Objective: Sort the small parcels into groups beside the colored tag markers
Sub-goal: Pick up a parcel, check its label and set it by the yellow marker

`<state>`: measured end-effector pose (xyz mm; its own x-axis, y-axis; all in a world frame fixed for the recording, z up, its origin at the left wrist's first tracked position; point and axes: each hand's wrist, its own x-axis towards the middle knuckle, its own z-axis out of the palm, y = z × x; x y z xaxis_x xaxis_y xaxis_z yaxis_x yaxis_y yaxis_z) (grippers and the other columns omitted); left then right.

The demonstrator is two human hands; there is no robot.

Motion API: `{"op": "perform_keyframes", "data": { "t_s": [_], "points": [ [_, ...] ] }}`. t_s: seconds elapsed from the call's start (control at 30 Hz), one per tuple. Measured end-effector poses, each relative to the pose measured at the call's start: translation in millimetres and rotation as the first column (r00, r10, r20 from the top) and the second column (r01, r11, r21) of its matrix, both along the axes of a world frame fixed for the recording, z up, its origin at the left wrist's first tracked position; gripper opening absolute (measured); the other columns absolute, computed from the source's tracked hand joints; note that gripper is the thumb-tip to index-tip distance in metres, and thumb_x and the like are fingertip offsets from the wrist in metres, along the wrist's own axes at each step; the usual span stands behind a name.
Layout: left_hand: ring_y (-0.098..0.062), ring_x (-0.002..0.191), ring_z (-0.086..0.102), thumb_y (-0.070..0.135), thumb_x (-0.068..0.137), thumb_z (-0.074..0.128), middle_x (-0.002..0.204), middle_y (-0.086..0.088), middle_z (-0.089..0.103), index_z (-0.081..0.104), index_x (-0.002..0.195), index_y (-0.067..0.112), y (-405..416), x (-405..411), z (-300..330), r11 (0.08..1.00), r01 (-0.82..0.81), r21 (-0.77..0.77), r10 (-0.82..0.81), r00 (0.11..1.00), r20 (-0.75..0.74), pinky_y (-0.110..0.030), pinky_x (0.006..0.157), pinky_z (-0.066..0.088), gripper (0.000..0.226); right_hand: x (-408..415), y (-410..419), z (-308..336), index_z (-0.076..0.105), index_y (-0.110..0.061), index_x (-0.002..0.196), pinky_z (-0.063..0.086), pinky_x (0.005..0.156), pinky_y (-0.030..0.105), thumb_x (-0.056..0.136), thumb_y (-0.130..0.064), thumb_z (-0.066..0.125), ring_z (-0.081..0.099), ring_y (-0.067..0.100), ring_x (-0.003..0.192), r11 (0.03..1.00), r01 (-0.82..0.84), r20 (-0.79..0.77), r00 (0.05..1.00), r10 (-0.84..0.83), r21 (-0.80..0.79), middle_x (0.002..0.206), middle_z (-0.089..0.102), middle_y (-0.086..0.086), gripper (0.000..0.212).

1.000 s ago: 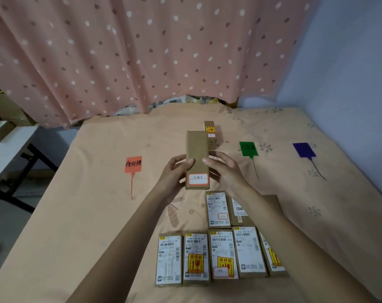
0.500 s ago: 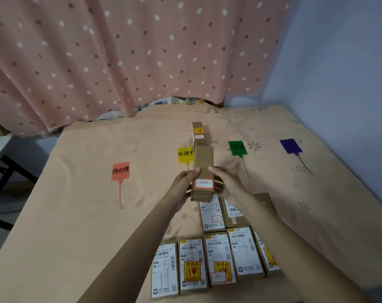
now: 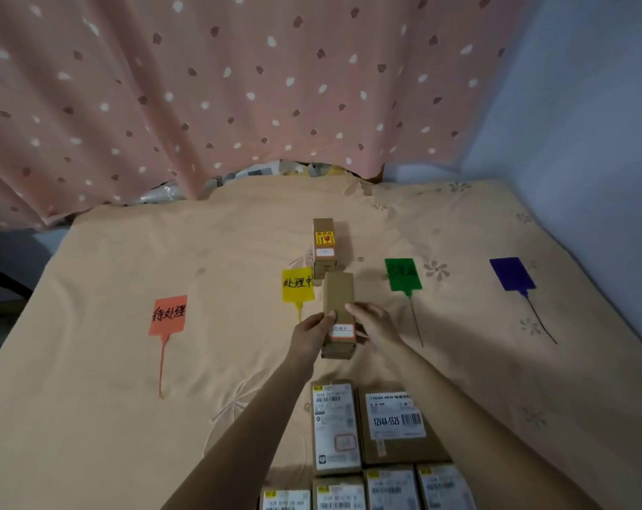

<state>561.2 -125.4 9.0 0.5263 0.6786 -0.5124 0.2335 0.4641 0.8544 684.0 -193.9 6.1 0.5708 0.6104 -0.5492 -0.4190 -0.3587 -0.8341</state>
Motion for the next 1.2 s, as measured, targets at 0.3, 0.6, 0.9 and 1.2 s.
{"op": "perform_keyframes", "data": {
  "t_s": [0.3,0.6,0.9,1.2],
  "points": [
    [-0.03,0.096,0.066,0.029,0.094,0.059,0.109,-0.02,0.07,0.068,0.113,0.004,47,32,-63,0.996,-0.07,-0.047,0.067,0.995,-0.074,-0.044,0.088,0.052,0.032,34,56,-67,0.069,-0.028,0.089,0.057,0.089,0.045,0.074,-0.046,0.072,0.071,0.021,0.094,0.986,-0.106,0.078,0.99,0.116,-0.127,0.098,0.074,0.0,0.024],
    [-0.026,0.094,0.068,0.025,0.095,0.058,0.104,-0.012,0.072,0.067,0.119,0.007,61,42,-82,0.998,-0.049,-0.047,0.045,0.996,-0.075,-0.034,0.077,0.053,0.032,41,74,-91,0.067,-0.025,0.101,0.056,0.088,0.039,0.083,-0.033,0.071,0.07,0.018,0.094,0.994,-0.033,0.076,0.996,0.041,-0.103,0.104,0.073,0.001,0.021],
    [-0.015,0.087,0.067,0.024,0.097,0.054,0.1,-0.003,0.069,0.065,0.119,0.011,70,49,-90,1.0,-0.008,-0.003,0.008,0.997,-0.078,-0.017,0.064,0.053,0.028,47,81,-105,0.068,-0.028,0.093,0.056,0.089,0.039,0.081,-0.028,0.073,0.07,0.019,0.095,0.997,0.016,0.036,0.999,-0.013,-0.075,0.103,0.073,0.0,0.013],
    [-0.02,0.085,0.064,0.025,0.097,0.053,0.102,-0.01,0.07,0.065,0.12,0.008,78,57,-88,0.999,-0.029,0.015,0.03,0.996,-0.081,-0.026,0.066,0.05,0.031,53,93,-100,0.068,-0.022,0.094,0.055,0.093,0.042,0.08,-0.026,0.074,0.07,0.022,0.098,0.998,0.0,0.003,1.0,0.0,-0.064,0.103,0.074,0.004,0.015]
  ]
}}
